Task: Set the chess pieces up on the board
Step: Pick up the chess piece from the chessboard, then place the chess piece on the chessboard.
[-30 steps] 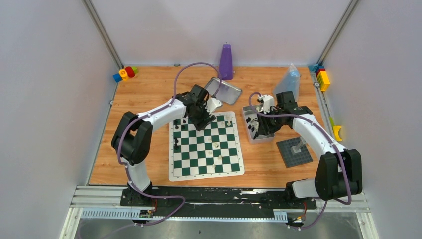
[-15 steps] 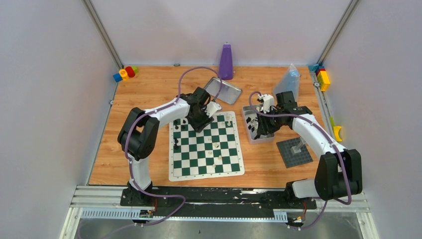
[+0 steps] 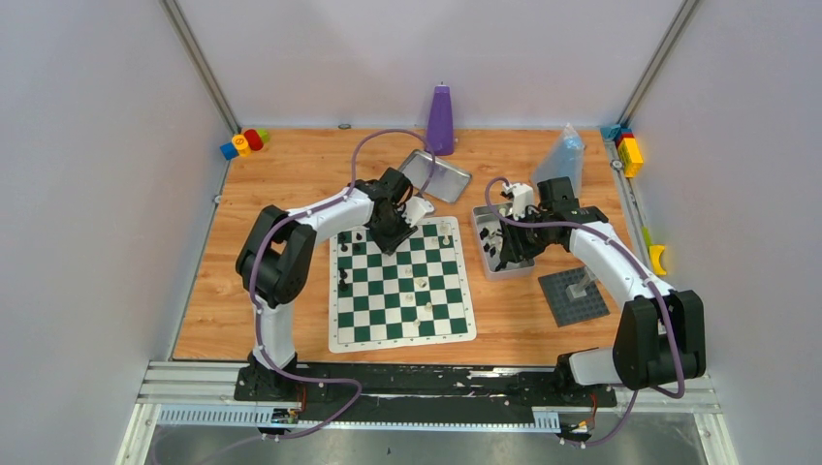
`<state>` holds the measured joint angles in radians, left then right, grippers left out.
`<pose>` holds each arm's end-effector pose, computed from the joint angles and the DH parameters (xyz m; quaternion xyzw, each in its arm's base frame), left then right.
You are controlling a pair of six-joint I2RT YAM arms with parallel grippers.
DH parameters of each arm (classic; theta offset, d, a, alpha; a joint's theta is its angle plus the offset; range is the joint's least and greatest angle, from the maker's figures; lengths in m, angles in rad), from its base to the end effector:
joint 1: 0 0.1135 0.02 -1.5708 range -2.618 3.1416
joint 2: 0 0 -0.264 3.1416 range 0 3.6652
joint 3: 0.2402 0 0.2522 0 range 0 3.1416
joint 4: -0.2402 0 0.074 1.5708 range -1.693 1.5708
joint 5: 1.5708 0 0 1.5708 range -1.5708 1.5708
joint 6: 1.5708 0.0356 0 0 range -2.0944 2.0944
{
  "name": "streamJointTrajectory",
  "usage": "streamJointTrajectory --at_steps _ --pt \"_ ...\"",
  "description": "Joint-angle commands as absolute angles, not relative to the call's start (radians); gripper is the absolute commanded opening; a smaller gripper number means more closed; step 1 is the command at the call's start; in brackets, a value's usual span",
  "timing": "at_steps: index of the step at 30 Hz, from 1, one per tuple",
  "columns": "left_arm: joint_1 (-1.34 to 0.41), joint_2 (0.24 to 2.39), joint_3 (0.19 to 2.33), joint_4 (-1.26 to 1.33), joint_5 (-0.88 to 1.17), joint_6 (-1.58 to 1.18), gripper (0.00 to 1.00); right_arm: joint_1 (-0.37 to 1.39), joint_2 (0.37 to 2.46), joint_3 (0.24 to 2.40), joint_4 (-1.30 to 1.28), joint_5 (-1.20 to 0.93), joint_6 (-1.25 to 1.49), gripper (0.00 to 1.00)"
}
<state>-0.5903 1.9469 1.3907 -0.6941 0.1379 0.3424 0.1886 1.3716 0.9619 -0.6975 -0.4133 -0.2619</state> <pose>0.3222 -0.2218 0.1770 0.4526 0.8747 -0.0872 0.1496 0.2567 0.0635 0.2344 -0.2587 0.9180 0.1913 0.2320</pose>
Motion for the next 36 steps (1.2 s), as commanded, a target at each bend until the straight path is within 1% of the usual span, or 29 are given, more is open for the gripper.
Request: streamJointTrajectory --at_steps 1,9,15,28,31,36 --pt "-0.590 1.959 1.436 -0.718 0.163 0.330 0.35 0.193 1.351 0.956 -0.663 -0.430 -0.249 0.36" --pt "-0.592 1.947 1.473 -0.745 0.204 0.343 0.20 0.194 1.343 0.955 -0.652 -0.423 -0.243 0.35" --pt "-0.591 1.985 1.602 -0.814 0.233 0.372 0.16 0.193 1.331 0.943 -0.622 -0.414 -0.229 0.35" --pt "-0.629 2.275 2.048 -1.007 0.279 0.321 0.16 0.188 1.278 0.921 -0.602 -0.377 -0.229 0.35" --pt "-0.639 2.316 2.108 -1.029 0.283 0.314 0.16 0.184 1.271 0.918 -0.601 -0.374 -0.230 0.35" --pt "-0.654 2.353 2.141 -1.046 0.284 0.312 0.17 0.180 1.263 0.912 -0.600 -0.371 -0.232 0.35"
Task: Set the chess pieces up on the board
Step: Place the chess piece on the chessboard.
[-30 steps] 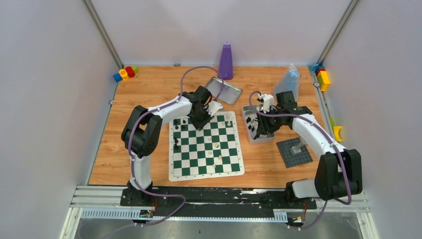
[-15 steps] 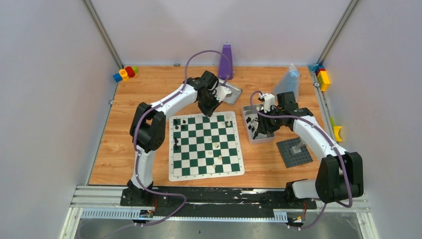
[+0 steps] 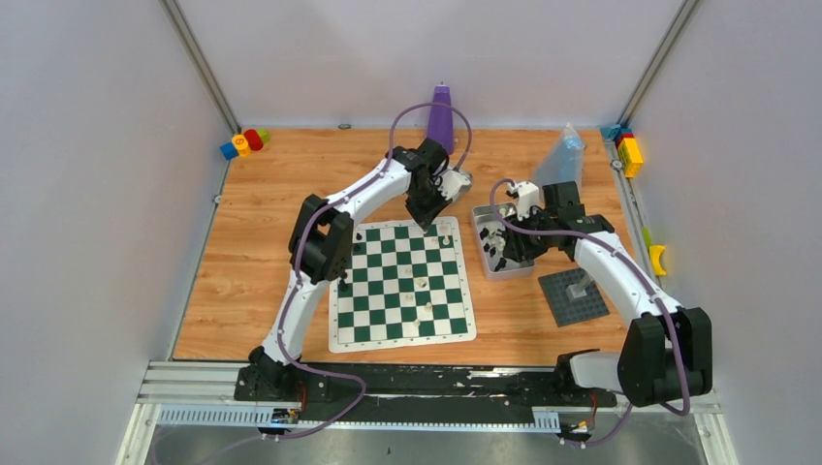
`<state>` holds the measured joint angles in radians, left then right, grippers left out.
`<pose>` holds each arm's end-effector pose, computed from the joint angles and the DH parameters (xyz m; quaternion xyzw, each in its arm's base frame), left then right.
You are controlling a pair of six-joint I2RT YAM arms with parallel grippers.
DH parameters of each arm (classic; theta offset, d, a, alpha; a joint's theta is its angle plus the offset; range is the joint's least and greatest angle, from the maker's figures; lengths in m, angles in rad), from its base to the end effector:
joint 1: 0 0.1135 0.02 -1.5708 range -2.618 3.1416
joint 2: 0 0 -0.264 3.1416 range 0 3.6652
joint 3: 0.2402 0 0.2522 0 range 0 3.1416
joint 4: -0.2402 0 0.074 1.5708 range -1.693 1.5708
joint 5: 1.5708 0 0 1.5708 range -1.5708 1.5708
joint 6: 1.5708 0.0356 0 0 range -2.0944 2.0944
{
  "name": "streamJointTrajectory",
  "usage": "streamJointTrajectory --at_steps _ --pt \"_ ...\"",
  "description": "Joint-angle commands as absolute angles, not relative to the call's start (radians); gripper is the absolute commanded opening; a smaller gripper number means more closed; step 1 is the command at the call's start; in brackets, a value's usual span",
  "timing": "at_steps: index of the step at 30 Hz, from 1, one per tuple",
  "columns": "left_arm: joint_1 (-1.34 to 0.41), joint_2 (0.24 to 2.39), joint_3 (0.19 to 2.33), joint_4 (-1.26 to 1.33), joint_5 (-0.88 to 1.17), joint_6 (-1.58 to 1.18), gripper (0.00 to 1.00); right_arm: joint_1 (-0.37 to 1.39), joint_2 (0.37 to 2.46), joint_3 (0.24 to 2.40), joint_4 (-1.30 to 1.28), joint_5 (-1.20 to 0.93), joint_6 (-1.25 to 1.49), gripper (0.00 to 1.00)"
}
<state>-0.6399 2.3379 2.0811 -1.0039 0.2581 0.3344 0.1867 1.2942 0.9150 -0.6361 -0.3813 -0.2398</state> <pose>0.3864 -0.2990 0.1961 0.4762 0.8565 -0.1490 0.1320 0.2472 0.0602 0.2416 -0.2506 0.9119 0.1750 0.2740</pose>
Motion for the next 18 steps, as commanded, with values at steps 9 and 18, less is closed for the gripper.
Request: streamJointTrajectory --at_steps 9,18 --pt "-0.664 2.396 2.194 -1.048 0.285 0.301 0.17 0.179 1.254 0.905 -0.600 -0.367 -0.235 0.35" --pt "-0.664 2.425 2.231 -1.040 0.272 0.295 0.17 0.177 1.259 0.904 -0.600 -0.367 -0.236 0.35"
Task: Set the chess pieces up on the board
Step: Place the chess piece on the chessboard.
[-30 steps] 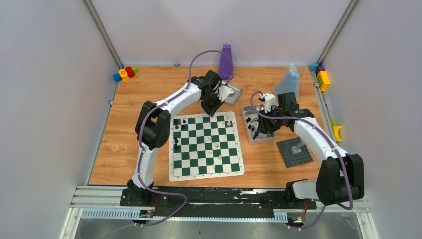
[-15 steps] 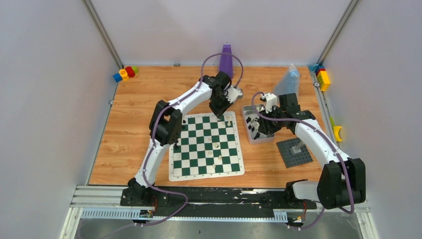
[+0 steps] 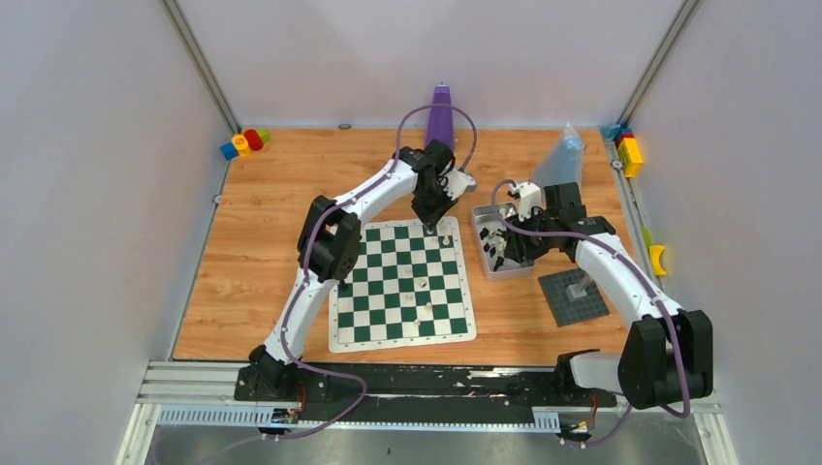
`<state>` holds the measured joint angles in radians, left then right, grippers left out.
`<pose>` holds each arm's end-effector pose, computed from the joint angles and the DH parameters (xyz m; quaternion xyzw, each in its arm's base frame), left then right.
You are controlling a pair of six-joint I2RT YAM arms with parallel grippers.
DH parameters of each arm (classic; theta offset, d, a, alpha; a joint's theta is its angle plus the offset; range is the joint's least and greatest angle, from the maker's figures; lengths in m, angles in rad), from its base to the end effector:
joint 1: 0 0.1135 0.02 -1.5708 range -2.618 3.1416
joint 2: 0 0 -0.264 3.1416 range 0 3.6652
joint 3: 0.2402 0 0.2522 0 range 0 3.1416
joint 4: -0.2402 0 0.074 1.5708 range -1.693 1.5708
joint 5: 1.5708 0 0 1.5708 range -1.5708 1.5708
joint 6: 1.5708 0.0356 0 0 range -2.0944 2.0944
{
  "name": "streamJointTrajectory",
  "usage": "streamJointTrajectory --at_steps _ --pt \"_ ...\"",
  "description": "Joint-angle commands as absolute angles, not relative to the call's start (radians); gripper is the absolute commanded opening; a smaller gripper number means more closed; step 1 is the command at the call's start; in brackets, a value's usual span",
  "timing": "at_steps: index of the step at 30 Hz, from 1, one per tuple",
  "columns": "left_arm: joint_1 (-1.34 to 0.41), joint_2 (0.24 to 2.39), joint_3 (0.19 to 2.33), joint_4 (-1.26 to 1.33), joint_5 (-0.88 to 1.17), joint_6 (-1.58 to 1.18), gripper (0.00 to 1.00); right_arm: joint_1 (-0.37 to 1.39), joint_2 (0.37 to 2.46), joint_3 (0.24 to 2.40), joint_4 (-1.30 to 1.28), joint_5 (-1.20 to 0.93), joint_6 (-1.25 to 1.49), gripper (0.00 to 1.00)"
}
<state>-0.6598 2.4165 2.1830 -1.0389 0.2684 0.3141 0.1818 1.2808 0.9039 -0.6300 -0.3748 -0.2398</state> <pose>0.3906 -0.3149 0.1867 0.4762 0.8568 -0.1557 0.1224 0.2451 0.0583 0.2416 -0.2481 0.9120 0.1709 0.2784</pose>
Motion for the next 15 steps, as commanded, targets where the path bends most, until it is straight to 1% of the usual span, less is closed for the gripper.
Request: streamJointTrajectory --at_steps 1,4,8,10,12,15 --pt "-0.664 2.426 2.232 -1.040 0.267 0.295 0.18 0.177 1.259 0.904 -0.600 -0.367 -0.236 0.35" --pt "-0.665 2.429 2.230 -1.037 0.259 0.297 0.19 0.177 1.260 0.901 -0.601 -0.367 -0.236 0.35" --pt "-0.665 2.433 2.224 -1.038 0.249 0.298 0.24 0.176 1.260 0.901 -0.601 -0.367 -0.238 0.35" --pt "-0.665 2.429 2.221 -1.033 0.246 0.295 0.33 0.178 1.261 0.900 -0.600 -0.367 -0.238 0.35" --pt "-0.665 2.412 2.212 -1.022 0.248 0.294 0.46 0.178 1.262 0.900 -0.600 -0.365 -0.238 0.35" --pt "-0.665 2.350 2.186 -0.987 0.240 0.299 0.56 0.178 1.263 0.899 -0.600 -0.366 -0.239 0.35"
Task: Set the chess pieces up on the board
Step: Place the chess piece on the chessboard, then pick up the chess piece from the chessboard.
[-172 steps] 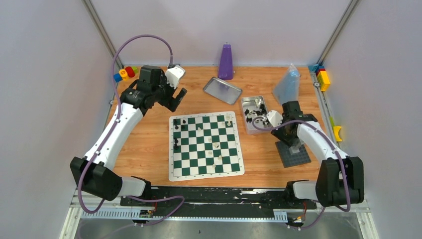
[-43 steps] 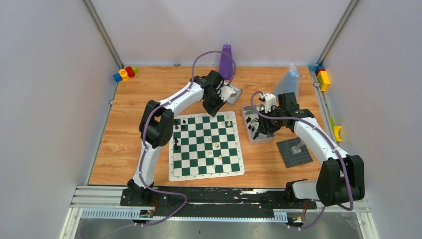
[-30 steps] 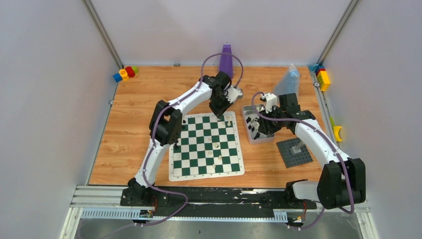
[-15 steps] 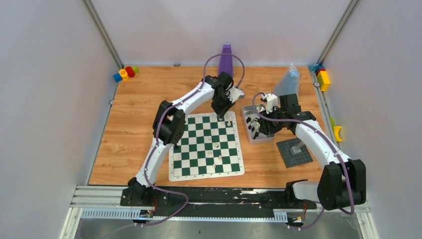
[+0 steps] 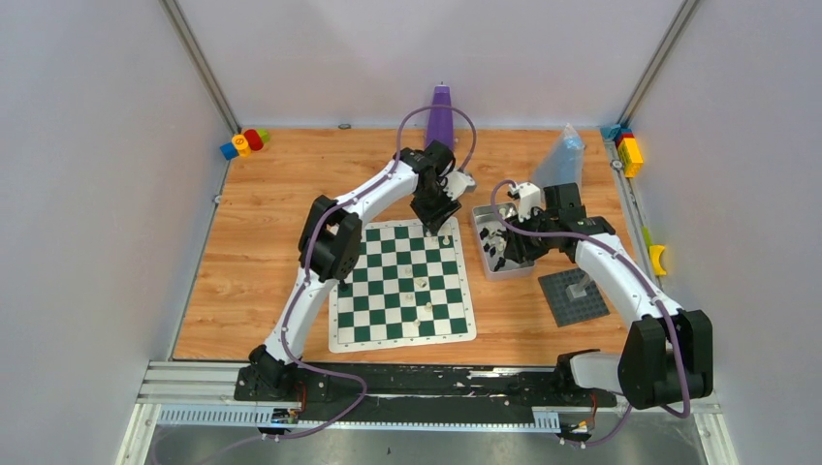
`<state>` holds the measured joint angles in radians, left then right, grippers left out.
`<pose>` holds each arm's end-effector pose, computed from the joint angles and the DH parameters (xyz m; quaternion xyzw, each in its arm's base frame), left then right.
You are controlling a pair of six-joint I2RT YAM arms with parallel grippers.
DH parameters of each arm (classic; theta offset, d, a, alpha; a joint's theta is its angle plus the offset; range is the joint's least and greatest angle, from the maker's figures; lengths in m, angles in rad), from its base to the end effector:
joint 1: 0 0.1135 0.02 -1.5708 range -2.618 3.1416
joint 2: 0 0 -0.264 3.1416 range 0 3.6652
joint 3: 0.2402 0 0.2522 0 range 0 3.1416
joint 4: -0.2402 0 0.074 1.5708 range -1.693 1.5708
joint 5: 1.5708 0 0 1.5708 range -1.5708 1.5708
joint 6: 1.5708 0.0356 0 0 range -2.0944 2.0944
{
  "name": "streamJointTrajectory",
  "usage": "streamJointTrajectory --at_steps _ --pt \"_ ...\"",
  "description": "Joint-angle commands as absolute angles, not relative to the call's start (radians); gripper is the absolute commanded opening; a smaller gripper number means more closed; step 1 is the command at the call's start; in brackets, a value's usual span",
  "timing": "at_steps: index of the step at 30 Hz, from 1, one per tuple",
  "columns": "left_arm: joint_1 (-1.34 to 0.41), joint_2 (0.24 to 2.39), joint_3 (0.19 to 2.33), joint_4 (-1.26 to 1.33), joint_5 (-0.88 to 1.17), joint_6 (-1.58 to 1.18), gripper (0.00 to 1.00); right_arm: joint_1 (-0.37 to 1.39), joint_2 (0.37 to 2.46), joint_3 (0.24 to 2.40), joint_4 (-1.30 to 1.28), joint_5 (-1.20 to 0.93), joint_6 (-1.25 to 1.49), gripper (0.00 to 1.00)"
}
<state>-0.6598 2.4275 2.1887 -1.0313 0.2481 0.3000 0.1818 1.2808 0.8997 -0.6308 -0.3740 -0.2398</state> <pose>0.3927 -0.3157 0.1831 0.4694 0.8617 -0.1470 0.1243 0.2445 0.0582 0.2402 -0.2478 0.9128 0.1708 0.2761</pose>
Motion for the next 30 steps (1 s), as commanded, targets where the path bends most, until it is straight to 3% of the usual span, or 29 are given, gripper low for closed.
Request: streamJointTrajectory --at_steps 1,5,13,22,30 --pt "-0.665 2.333 2.169 -0.980 0.235 0.301 0.61 0.177 1.263 0.899 -0.600 -0.365 -0.239 0.35" --pt "-0.665 2.228 2.085 -0.953 0.205 0.322 0.69 0.177 1.264 0.899 -0.600 -0.366 -0.241 0.35" --pt "-0.664 1.986 1.757 -0.895 0.227 0.367 0.65 0.178 1.262 0.899 -0.600 -0.369 -0.242 0.35" --pt "-0.666 1.963 1.593 -0.846 0.406 0.303 0.59 0.178 1.270 0.899 -0.600 -0.369 -0.245 0.35" --pt "-0.682 2.001 1.556 -0.826 0.409 0.279 0.57 0.177 1.267 0.893 -0.600 -0.362 -0.250 0.36"
